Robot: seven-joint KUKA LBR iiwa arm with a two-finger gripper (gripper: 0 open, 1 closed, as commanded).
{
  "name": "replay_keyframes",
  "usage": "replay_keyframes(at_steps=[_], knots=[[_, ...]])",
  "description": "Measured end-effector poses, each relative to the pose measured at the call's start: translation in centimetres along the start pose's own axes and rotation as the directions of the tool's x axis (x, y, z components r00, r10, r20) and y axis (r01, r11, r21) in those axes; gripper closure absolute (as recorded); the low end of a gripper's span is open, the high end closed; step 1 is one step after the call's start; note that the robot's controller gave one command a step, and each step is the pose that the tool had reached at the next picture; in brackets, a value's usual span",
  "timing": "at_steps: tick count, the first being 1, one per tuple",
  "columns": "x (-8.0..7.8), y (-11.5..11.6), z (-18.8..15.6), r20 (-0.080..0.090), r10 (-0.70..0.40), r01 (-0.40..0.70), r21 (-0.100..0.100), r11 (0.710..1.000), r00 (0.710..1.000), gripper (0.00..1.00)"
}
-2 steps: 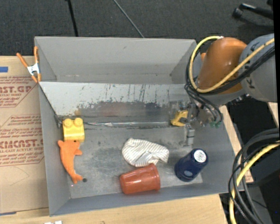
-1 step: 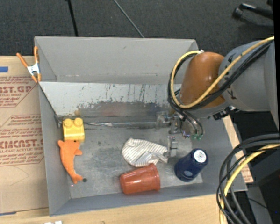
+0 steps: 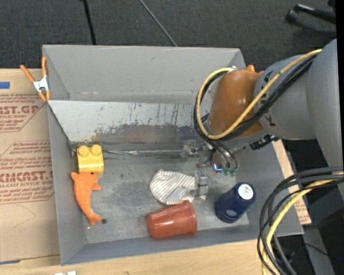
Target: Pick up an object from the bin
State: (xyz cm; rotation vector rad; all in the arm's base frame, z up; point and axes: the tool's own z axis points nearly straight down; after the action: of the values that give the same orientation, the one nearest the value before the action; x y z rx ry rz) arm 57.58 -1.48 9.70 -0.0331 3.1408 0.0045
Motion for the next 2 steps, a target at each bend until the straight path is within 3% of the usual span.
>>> replay_keyframes(at_steps=[1,2], knots=[[0.34,4.84,2.53,0.002,-0.145,0.145,0.001,0.989,0.989,1.0],[0.34,4.83,2.53,0.002,-0.145,0.145,0.001,0.989,0.989,1.0]])
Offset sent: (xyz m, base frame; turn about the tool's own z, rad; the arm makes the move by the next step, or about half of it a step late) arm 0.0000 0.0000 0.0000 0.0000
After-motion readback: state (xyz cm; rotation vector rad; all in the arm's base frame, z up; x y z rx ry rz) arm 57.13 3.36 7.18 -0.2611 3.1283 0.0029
